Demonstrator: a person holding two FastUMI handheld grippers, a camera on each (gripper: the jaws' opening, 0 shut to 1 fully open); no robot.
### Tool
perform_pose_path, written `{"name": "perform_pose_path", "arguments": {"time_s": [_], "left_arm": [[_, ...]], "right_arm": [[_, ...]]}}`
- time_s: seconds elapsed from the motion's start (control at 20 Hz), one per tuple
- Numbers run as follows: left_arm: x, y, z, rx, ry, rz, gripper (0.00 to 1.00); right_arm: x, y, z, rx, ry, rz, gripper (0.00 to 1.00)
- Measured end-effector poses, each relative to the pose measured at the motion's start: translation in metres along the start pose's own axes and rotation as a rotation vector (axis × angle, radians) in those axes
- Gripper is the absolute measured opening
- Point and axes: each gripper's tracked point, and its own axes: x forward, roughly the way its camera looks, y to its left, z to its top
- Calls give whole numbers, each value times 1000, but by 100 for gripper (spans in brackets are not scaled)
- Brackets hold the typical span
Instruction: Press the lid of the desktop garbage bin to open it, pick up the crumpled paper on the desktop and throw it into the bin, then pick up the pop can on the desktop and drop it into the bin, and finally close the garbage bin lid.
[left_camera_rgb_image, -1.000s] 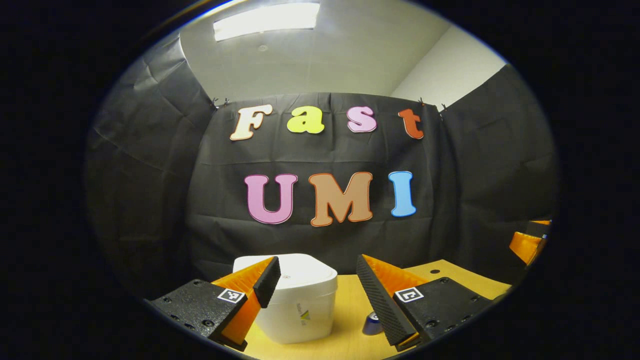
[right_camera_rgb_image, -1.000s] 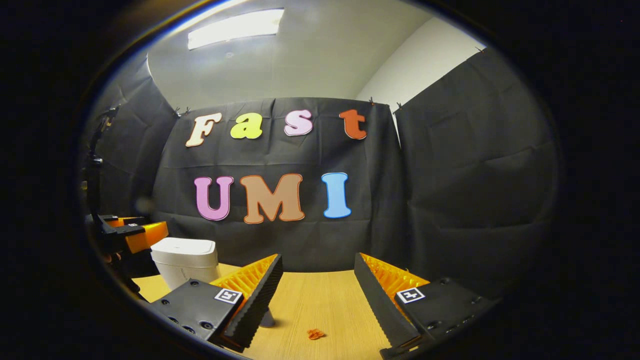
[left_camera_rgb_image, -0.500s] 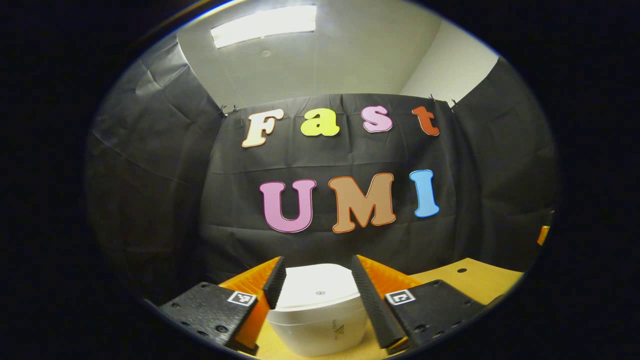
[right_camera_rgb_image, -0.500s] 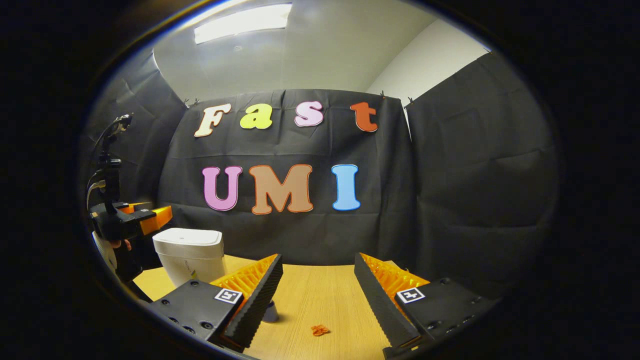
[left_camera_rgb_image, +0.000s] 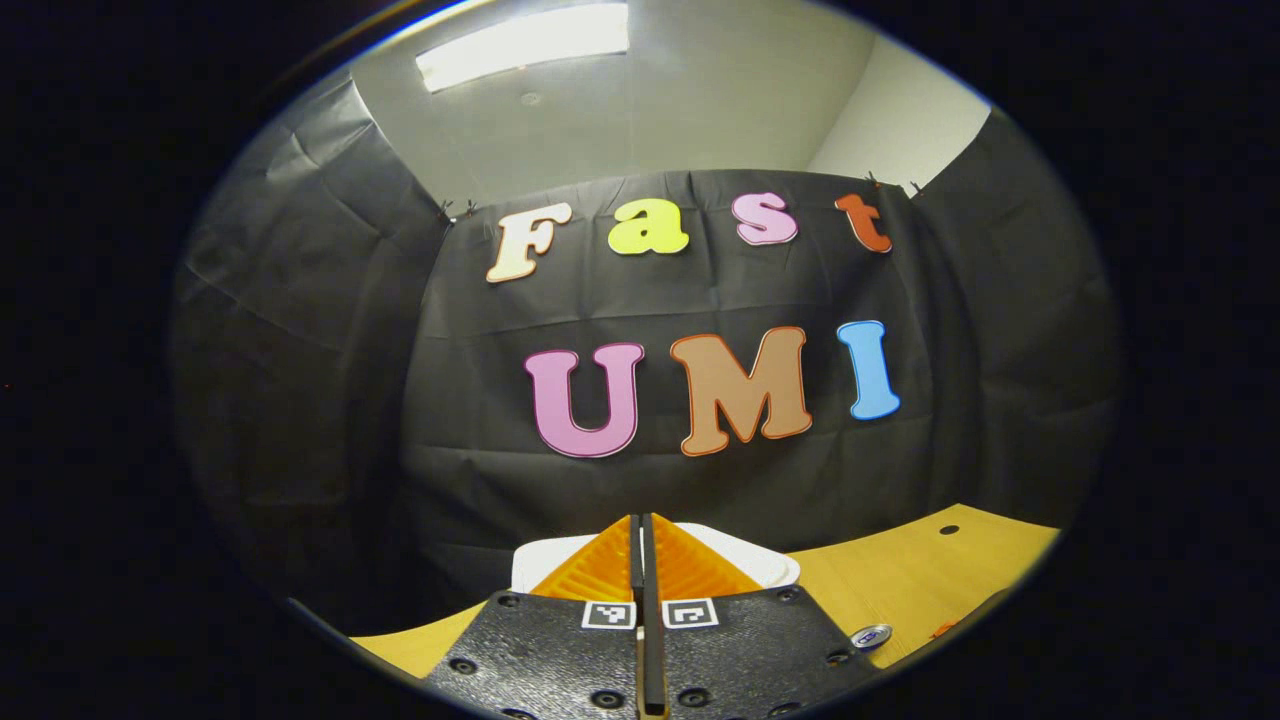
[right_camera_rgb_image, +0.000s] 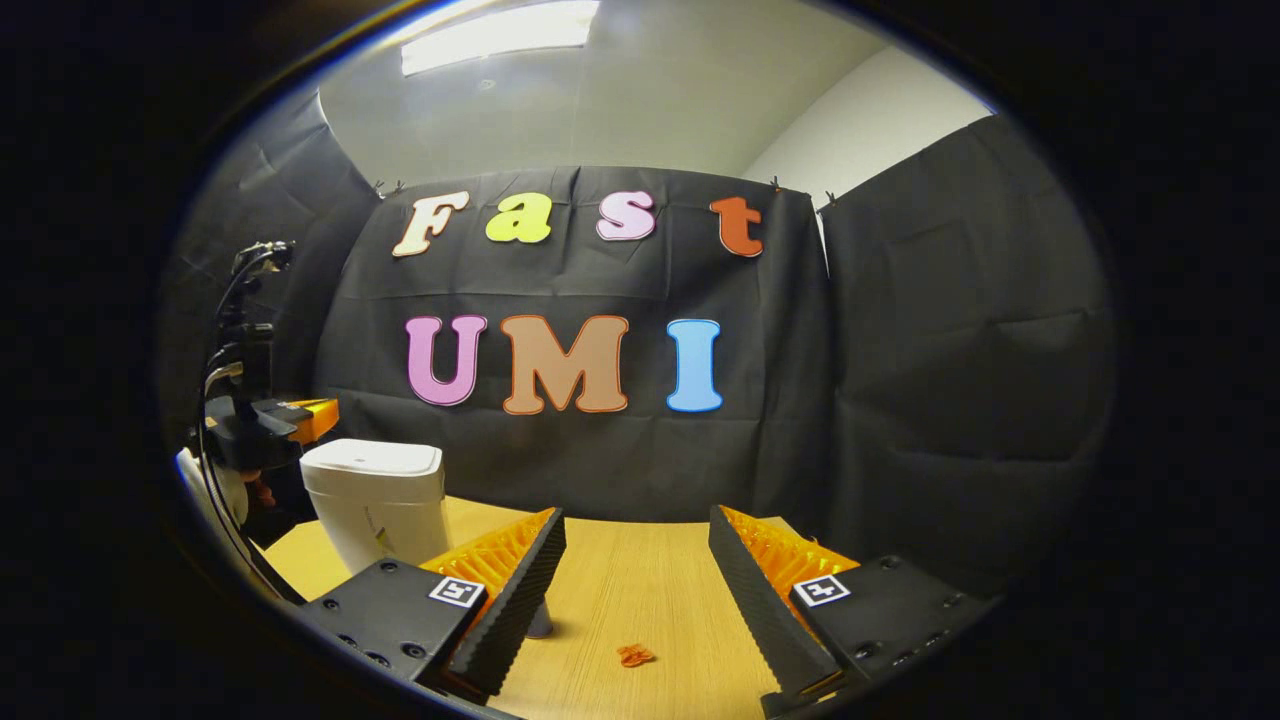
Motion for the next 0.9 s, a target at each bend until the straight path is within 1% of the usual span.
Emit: {"name": "perform_pose_path", "arguments": {"time_s": [0.15, 0.3, 0.35, 0.45, 0.5, 0.55, 0.65, 0.7, 0.8, 0.9], "left_arm": [[8, -1, -32, -25, 78, -5, 0], [5, -2, -57, -41, 158, -5, 0], [6, -2, -49, -38, 119, -9, 0], [6, 0, -53, -47, 135, 3, 0], [6, 1, -49, -82, 97, 13, 0], [3, 0, -51, -97, 99, 20, 0], [5, 2, -56, -52, 107, 25, 0], [6, 1, -55, -50, 101, 29, 0], [5, 0, -54, -87, 105, 25, 0], [5, 0, -55, -100, 108, 8, 0]], "right_arm": [[4, -3, -1, 0, 3, -10, 96], [7, -4, -5, 13, 11, -18, 96], [8, -5, -4, 16, 11, -20, 96], [10, -5, -4, 18, 7, -22, 96], [11, -5, -5, 19, 9, -23, 96], [13, -6, -7, 22, 12, -26, 96], [14, -8, -8, 31, 18, -27, 96], [15, -8, -10, 37, 21, -26, 96], [15, -6, -12, 42, 26, -22, 96], [15, -5, -16, 39, 34, -17, 96]]}}
